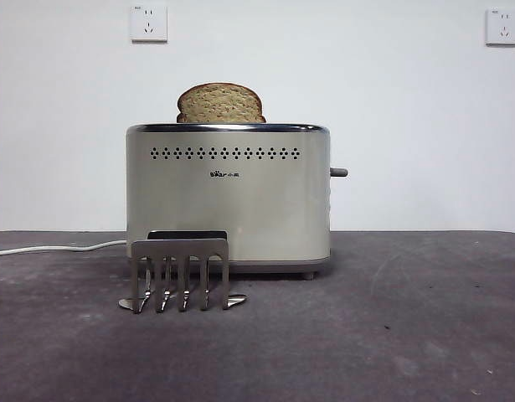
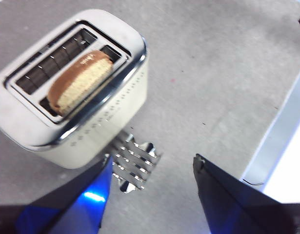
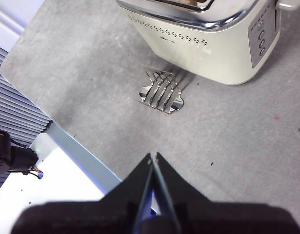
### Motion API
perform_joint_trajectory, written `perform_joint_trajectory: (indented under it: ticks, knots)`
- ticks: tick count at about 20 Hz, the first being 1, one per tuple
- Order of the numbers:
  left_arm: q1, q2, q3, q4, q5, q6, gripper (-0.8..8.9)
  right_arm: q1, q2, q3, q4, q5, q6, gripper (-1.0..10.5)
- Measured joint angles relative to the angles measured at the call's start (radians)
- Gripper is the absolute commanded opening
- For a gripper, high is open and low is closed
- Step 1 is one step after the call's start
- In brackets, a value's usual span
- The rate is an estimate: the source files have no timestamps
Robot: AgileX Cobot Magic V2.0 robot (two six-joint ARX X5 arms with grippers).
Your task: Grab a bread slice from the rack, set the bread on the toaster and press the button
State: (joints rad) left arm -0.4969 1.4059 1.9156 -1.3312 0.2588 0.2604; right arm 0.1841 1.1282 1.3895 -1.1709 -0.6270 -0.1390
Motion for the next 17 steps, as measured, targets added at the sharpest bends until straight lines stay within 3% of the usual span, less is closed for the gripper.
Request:
perform_joint_trajectory:
  ticks: [2,17]
  knots:
    - [0.0,0.0,0.0,-0.003,0.007,0.0,-0.22,0.0,0.0,0.0,0.0,0.0,-0.002,0.0]
    - [0.0,0.0,0.0,-0.003,0.006,0.0,-0.04,0.0,0.0,0.0,0.0,0.003,-0.003,0.0]
